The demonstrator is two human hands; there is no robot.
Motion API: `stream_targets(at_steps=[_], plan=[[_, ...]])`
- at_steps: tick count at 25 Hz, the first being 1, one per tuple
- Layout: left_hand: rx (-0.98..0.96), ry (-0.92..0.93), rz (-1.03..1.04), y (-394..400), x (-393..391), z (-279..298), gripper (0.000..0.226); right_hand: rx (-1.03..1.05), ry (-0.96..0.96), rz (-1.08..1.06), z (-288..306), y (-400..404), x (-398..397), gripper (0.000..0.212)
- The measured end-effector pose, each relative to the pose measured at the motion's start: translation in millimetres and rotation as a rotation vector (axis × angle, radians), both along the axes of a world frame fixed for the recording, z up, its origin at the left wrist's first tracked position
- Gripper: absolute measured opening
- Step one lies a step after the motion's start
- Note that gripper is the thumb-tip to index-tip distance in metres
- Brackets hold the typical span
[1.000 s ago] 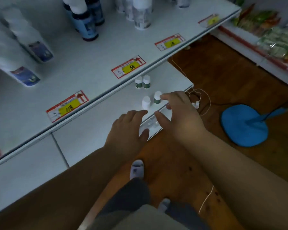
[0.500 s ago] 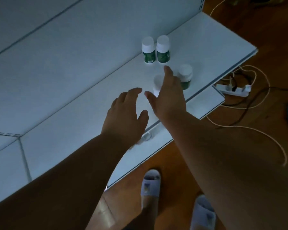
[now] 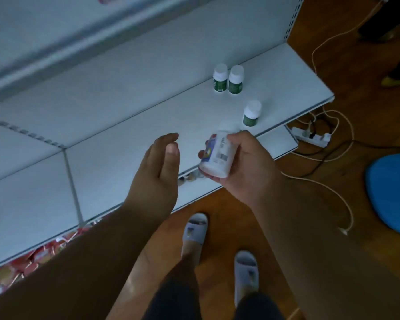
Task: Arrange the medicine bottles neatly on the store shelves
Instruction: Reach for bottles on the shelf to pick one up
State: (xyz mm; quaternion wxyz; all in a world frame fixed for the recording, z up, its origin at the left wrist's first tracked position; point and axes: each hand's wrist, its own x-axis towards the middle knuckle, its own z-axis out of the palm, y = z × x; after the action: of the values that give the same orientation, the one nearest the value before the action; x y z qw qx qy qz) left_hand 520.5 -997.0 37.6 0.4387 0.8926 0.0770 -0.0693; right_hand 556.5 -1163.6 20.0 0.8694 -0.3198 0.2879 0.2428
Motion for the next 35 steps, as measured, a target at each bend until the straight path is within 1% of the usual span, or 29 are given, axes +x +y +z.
stream_targets(at_steps=[1,2,4,5,7,9,11,13,15,18,20,22,24,27,29,30,32,35], plan=[[-0.033,-0.003,0.019,-0.2,-22.9,27.4,0.069,0.052,0.026,0.008,32.4,-2.3,-20.7,0.034],[-0.048,0.001,0.037,-0.5,-46.4,55.9,0.069,0.051,0.022,0.048,66.6,-2.3,-39.8,0.041],[-0.074,0.025,0.059,-4.1,-88.8,110.4,0.065,-0.05,-0.068,0.186,129.8,-1.6,-72.2,0.057],[-0.084,0.036,0.055,-5.8,-104.7,133.6,0.064,-0.087,-0.125,0.23,153.5,-1.0,-82.0,0.059],[-0.078,0.019,0.038,-2.9,-134.8,181.0,0.065,-0.128,-0.222,0.289,203.7,7.6,-99.5,0.061],[-0.06,-0.069,0.009,8.7,-154.9,218.6,0.072,-0.151,-0.274,0.357,250.4,25.1,-109.9,0.06],[-0.031,-0.169,0.013,32.9,-163.2,247.7,0.079,-0.138,-0.334,0.402,287.1,51.9,-113.3,0.053],[0.012,-0.227,-0.003,62.5,-161.9,266.4,0.083,-0.157,-0.413,0.401,314.0,85.2,-113.5,0.056],[0.072,-0.257,-0.043,94.8,-158.3,277.4,0.087,-0.207,-0.482,0.344,327.7,117.1,-108.7,0.057],[0.213,-0.251,-0.093,140.8,-148.8,288.2,0.093,-0.257,-0.527,0.267,335.2,157.6,-95.6,0.045],[0.337,-0.202,-0.143,158.7,-137.1,290.1,0.085,-0.338,-0.562,0.247,332.2,170.8,-84.5,0.043],[0.372,-0.158,-0.151,166.5,-121.9,289.0,0.076,-0.474,-0.616,0.275,325.2,173.8,-72.5,0.034],[0.399,-0.203,-0.127,172.1,-96.0,282.4,0.075,-0.605,-0.696,0.295,316.1,172.8,-50.5,0.024],[0.55,-0.289,-0.071,174.4,-48.7,265.6,0.073,-0.823,-0.82,0.363,301.0,169.2,0.6,0.032],[0.667,-0.293,-0.004,172.3,-20.4,258.2,0.074,-1.001,-0.881,0.443,293.5,170.0,37.8,0.038],[0.694,-0.293,0.016,170.9,-7.8,255.8,0.075,-1.074,-0.908,0.48,291.0,171.6,53.4,0.041],[0.726,-0.301,0.025,167.7,19.8,251.9,0.079,-1.154,-0.964,0.559,286.0,175.6,84.7,0.044],[0.758,-0.274,0.029,165.5,46.8,245.6,0.083,-1.163,-1.041,0.67,275.8,183.4,117.0,0.043]])
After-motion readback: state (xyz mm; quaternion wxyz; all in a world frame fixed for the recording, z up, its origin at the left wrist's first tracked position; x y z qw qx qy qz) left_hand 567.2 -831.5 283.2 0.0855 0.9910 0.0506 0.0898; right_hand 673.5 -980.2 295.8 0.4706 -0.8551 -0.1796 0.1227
